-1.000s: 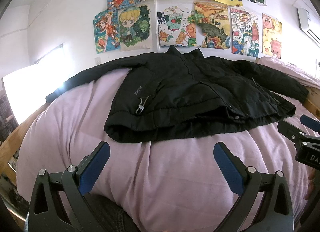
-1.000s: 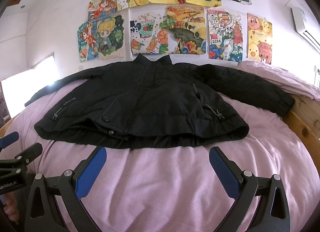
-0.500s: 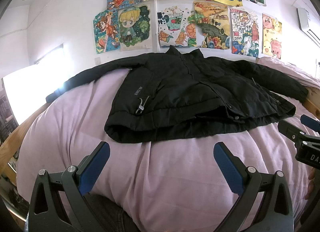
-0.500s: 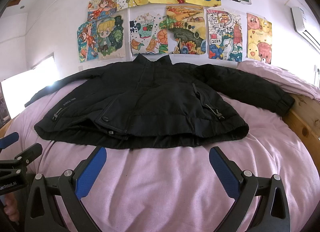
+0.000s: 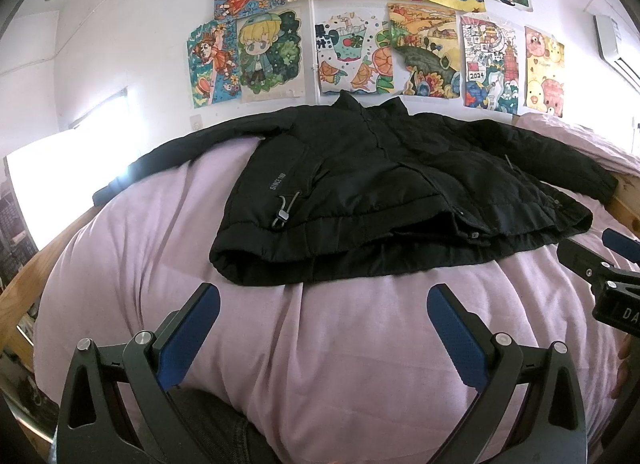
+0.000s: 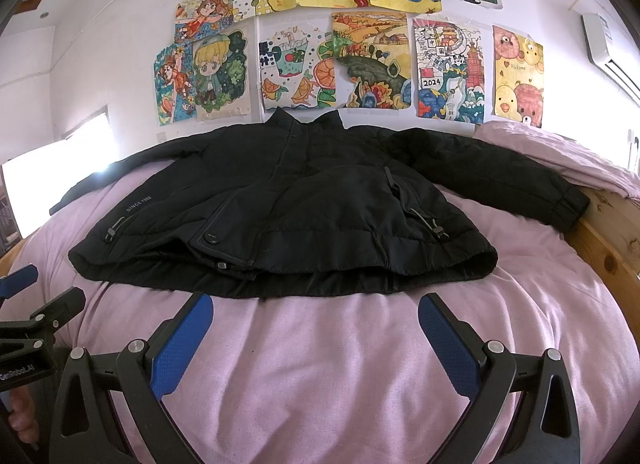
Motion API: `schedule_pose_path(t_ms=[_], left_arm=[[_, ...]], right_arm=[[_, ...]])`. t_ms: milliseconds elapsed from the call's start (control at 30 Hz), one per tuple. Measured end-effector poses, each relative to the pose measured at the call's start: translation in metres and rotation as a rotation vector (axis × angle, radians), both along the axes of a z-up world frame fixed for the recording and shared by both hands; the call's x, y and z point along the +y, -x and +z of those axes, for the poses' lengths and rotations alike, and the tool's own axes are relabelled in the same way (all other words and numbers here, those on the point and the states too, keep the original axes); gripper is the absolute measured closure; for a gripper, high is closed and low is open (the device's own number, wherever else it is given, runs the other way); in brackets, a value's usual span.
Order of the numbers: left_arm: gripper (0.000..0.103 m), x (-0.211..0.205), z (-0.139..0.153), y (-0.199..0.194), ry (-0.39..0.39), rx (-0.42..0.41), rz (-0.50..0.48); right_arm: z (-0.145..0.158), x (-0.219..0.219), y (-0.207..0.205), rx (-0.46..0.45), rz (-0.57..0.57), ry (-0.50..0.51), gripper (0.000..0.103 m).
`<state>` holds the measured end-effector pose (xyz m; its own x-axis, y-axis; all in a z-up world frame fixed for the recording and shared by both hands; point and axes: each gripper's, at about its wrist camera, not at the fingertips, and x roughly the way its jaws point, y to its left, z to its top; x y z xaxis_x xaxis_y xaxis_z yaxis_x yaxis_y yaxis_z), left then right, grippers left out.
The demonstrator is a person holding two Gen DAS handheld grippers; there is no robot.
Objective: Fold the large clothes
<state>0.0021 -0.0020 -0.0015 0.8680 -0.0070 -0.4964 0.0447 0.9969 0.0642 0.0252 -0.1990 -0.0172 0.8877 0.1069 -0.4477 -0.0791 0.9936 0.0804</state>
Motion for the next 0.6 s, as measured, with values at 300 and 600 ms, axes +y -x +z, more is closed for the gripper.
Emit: schedule_pose_path(t_ms=[300,600], left_arm=[[0.001,-0.0002,0.0,0.0,-0.001,0.0,0.0],[0.001,-0.0002,-0.0003,-0.0001,0.0,0.0,0.001]], right_arm=[[-0.0008,-0.0004,0.0,0.0,0.0,-0.002,0.0],[-0.002,-0.0005,0.0,0.001,-0.003,-0.003,0.0]])
